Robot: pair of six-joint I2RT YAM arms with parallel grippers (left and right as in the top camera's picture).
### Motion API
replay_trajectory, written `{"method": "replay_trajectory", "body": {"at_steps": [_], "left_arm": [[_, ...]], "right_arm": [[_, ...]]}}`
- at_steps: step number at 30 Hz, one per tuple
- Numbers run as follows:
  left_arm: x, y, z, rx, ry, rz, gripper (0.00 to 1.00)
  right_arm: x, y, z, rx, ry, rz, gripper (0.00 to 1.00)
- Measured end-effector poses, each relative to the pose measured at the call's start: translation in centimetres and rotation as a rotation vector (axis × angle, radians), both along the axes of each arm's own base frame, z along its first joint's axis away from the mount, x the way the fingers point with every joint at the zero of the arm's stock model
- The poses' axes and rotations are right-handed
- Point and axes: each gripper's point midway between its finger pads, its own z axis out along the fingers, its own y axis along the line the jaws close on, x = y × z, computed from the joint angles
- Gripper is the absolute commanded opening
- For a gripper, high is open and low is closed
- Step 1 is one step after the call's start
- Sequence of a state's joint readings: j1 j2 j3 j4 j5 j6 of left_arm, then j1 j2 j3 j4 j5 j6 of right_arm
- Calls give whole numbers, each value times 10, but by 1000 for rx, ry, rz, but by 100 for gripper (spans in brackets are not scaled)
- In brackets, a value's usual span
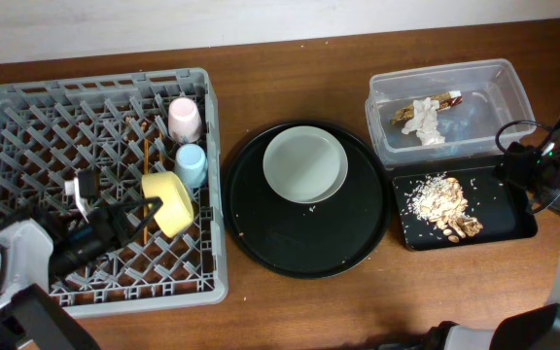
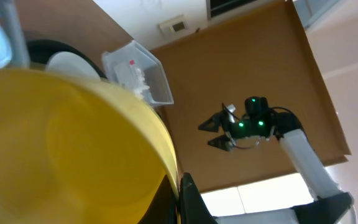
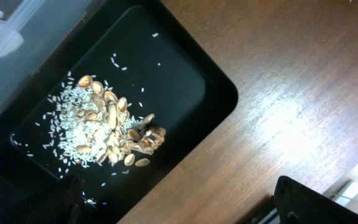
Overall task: Sort waste into correct bins and load items into the dishwasher rack
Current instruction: 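Carry the yellow bowl into the rack's front section and release it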
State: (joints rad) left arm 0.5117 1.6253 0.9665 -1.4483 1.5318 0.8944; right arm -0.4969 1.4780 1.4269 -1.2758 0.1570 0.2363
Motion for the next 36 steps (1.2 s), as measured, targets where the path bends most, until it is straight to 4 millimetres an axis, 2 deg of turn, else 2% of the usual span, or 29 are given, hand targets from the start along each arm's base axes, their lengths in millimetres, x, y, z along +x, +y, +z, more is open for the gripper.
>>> {"method": "replay_trajectory", "body": {"at_steps": [3, 14, 17, 19, 22, 24, 25, 26, 27, 30, 32, 34, 36], "left_arm": [[-3, 2, -14, -13, 9, 20, 0], [2, 5, -20, 27, -33, 15, 0], [1, 11, -25, 53, -20, 28, 1], [0, 23, -30, 74, 1, 60, 1], [-3, 44, -36, 88, 52, 126, 29], [-9, 67, -47, 127, 106, 187, 38], [-11, 72, -50, 136, 125, 201, 53], [-14, 81, -53, 141, 148, 229, 62], [-15, 85, -54, 148, 152, 242, 66], [-20, 100, -56, 122, 211, 301, 70], [-22, 104, -49, 99, 249, 309, 70], [-18, 109, -30, 105, 247, 312, 70], [-16, 110, 2, 169, 181, 319, 70]], "right_arm": [[0, 0, 0, 0, 0, 1, 99], [0, 0, 0, 0, 0, 1, 99], [0, 0, 0, -1, 0, 1, 99], [0, 0, 0, -1, 0, 1, 99], [0, 0, 0, 0, 0, 0, 99], [0, 0, 0, 0, 0, 1, 99], [0, 0, 0, 0, 0, 0, 99], [0, 0, 0, -1, 0, 1, 99], [0, 0, 0, -1, 0, 0, 99], [0, 0, 0, -1, 0, 1, 99], [0, 0, 0, 0, 1, 0, 99], [0, 0, 0, 0, 1, 0, 99], [0, 0, 0, 0, 0, 0, 99]]}}
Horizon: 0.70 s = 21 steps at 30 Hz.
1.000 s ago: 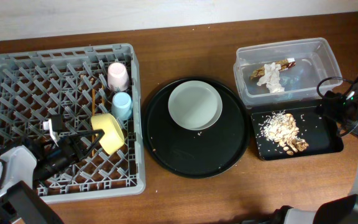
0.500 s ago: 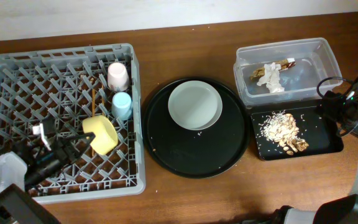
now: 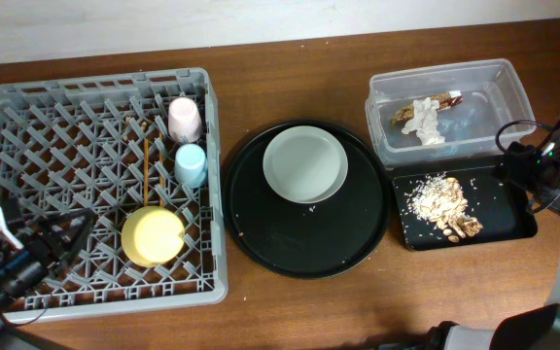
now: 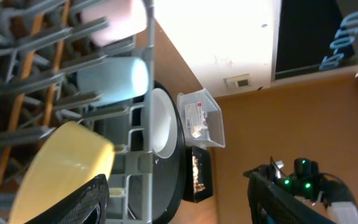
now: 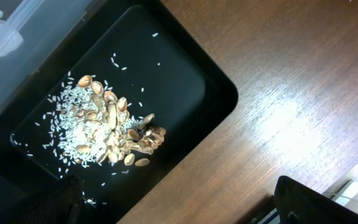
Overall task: Sort waste into correct bins and load items into the dishwasher rack
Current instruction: 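Carry the yellow bowl into the rack's front section and release it, then reach the left gripper to the white plate and grasp its edge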
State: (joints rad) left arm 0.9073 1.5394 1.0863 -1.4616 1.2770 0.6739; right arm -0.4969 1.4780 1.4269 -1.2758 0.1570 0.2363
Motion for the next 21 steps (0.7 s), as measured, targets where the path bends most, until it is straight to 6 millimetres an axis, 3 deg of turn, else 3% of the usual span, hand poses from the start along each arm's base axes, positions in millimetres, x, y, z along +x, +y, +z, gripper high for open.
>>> {"method": "replay_trajectory", "body": {"at_steps": [6, 8, 12, 14, 16, 19, 21], "left_arm": [[0, -42, 86, 301, -202, -67, 70], [7, -57, 100, 440, -204, -74, 70], [6, -126, 126, 602, -238, -117, 69], [5, -151, 128, 596, -227, -142, 69], [14, -198, 114, 657, -198, -231, 69], [42, -250, 82, 728, -99, -346, 69], [68, -304, 49, 793, -52, -449, 71]], "right_arm": [[0, 0, 0, 0, 0, 0, 99], [0, 0, 0, -1, 0, 0, 99], [0, 0, 0, 0, 0, 1, 99], [0, 0, 0, 0, 0, 0, 99], [0, 0, 0, 0, 1, 0, 99], [0, 0, 0, 0, -1, 0, 99], [0, 0, 0, -1, 1, 0, 99]]}}
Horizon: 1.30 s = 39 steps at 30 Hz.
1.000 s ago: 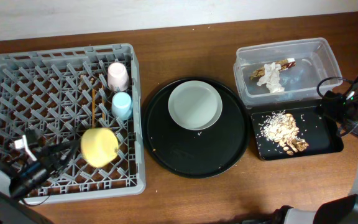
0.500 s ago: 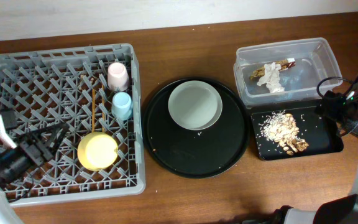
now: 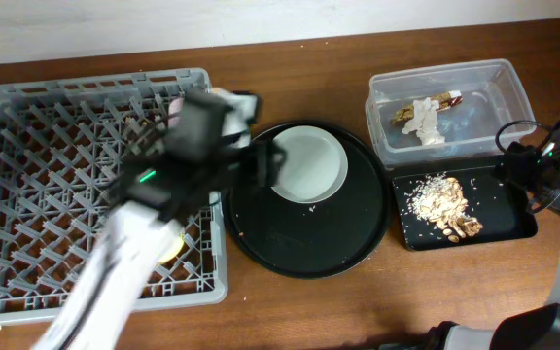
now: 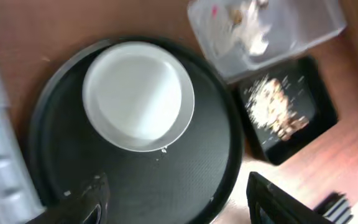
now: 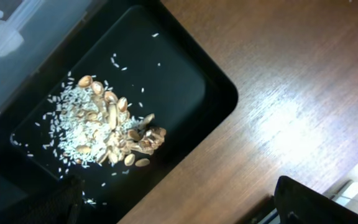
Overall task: Sort waste into correct bins and load items into the dishwasher rack
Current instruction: 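Reach the left gripper to the white plate and grasp its edge, then lift the white plate and stand it upright in the rack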
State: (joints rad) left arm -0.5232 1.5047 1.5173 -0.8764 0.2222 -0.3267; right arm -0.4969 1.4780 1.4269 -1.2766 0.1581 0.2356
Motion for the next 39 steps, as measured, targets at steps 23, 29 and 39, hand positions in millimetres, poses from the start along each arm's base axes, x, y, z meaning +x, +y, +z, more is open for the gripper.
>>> {"method": "replay_trajectory", "body": {"at_steps": [23, 29, 39], "left_arm": [[41, -162, -232, 326, -111, -156, 33], [40, -158, -241, 347, -100, -154, 15], [42, -154, -235, 390, -109, -150, 0]], "right_arm": [[0, 0, 0, 0, -1, 0, 99], [0, 0, 0, 1, -1, 0, 98], [0, 0, 0, 1, -1, 0, 99]]}}
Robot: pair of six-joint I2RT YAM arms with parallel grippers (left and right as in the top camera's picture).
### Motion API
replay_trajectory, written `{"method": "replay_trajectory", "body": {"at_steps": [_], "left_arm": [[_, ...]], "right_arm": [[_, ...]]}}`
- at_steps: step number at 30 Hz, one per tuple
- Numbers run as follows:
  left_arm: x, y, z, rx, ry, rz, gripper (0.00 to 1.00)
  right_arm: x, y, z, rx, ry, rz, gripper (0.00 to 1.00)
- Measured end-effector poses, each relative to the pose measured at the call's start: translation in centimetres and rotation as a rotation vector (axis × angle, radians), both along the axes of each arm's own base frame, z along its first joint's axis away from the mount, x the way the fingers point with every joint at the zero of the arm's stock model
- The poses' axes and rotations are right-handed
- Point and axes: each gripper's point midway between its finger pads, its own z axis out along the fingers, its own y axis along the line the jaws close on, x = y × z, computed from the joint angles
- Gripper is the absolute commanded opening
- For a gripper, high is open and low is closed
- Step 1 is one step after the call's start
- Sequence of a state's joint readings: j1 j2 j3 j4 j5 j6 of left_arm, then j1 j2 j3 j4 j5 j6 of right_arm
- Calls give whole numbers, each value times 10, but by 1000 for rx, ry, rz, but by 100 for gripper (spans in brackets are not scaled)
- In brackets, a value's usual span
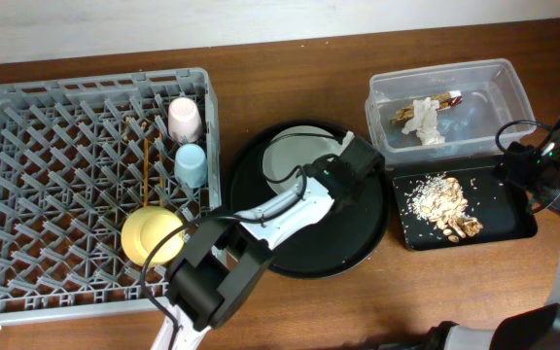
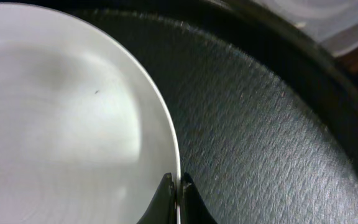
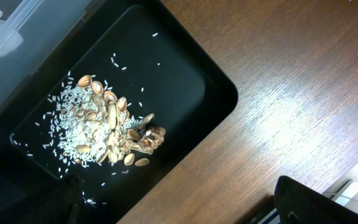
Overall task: Sort waste into correct bins and load items into the dishwasher rack
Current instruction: 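Lift the white plate and stand it upright in the rack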
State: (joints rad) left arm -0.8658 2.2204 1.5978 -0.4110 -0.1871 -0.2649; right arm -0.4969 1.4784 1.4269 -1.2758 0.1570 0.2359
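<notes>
A pale plate (image 1: 295, 156) lies on the round black tray (image 1: 299, 255). My left gripper (image 1: 343, 173) reaches across to the plate's right rim. In the left wrist view the gripper (image 2: 178, 186) is shut on the thin edge of the plate (image 2: 73, 124), with the textured tray (image 2: 266, 137) beside it. The grey dishwasher rack holds a yellow bowl (image 1: 154, 235), a pink cup (image 1: 184, 119) and a blue cup (image 1: 191, 163). My right gripper (image 3: 185, 208) stands open and holds nothing, at the right end of the black rectangular tray (image 3: 191, 81).
The clear bin (image 1: 506, 83) at the back right holds tissue and wrappers. The rectangular tray (image 1: 499, 212) below it carries rice and nut shells (image 1: 445, 204). Orange chopsticks lie in the rack. My left arm spans the tray's front.
My left gripper was open, high above the round tray. Now it is down at the plate's right rim and shut on it. The right arm has not moved.
My left gripper first held the yellow bowl over the rack. Then the bowl sat in the rack and the gripper was open beside it. After that the gripper was open above the round tray, and now it grips the plate's edge.
</notes>
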Motion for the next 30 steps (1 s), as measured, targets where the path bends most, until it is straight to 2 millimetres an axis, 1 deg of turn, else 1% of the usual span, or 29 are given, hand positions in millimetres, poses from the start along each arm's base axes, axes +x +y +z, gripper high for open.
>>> {"method": "replay_trajectory", "body": {"at_steps": [1, 2, 3, 4, 6, 7, 8, 9, 10, 11, 12, 13, 15, 16, 18, 19, 21, 23, 24, 26, 29, 30], "left_arm": [[-2, 2, 6, 8, 9, 0, 0], [-4, 6, 18, 8, 12, 1, 0], [-6, 11, 44, -8, 5, 3, 0], [-9, 15, 74, -39, -10, 3, 0], [-13, 31, 166, -155, -105, 17, 0], [-17, 48, 228, -240, -178, 31, 0], [-22, 67, 278, -313, -249, 49, 0], [-29, 95, 317, -370, -282, 67, 0], [-38, 137, 350, -422, -301, 102, 0], [-40, 169, 366, -455, -310, 138, 0], [-43, 201, 375, -489, -298, 165, 0], [-48, 234, 376, -526, -252, 190, 0], [-50, 272, 377, -598, -200, 209, 0], [-54, 293, 374, -656, -153, 209, 0], [-64, 305, 372, -759, -86, 143, 0], [-65, 312, 370, -817, -53, 109, 0], [-58, 316, 362, -923, 9, 32, 0], [-47, 320, 353, -1008, 50, -23, 0], [-38, 325, 348, -1063, 54, -57, 0], [-30, 331, 346, -1117, 28, -104, 0], [-27, 335, 347, -1126, -30, -158, 0], [-27, 340, 348, -1122, -54, -160, 0]], "right_arm": [[0, 0, 0, -1, -1, 0, 99], [0, 0, 0, 0, 0, 0, 99], [0, 0, 0, -1, -1, 0, 99], [0, 0, 0, -1, -1, 0, 99], [0, 0, 0, -1, 0, 0, 99], [0, 0, 0, 0, 0, 1, 99], [0, 0, 0, 0, 0, 0, 99], [0, 0, 0, 0, 0, 0, 99], [0, 0, 0, 0, 1, 0, 99], [0, 0, 0, 0, -1, 0, 99], [0, 0, 0, -1, -1, 0, 99], [0, 0, 0, 0, 0, 0, 99], [0, 0, 0, 0, 0, 0, 99], [0, 0, 0, 0, 0, 0, 99], [0, 0, 0, -1, 0, 0, 99], [0, 0, 0, -1, 0, 0, 99], [0, 0, 0, 0, 0, 0, 99], [0, 0, 0, 0, 0, 0, 99], [0, 0, 0, 0, 0, 0, 99], [0, 0, 0, 0, 0, 0, 99], [0, 0, 0, 0, 0, 0, 99], [0, 0, 0, 0, 0, 0, 99]]}}
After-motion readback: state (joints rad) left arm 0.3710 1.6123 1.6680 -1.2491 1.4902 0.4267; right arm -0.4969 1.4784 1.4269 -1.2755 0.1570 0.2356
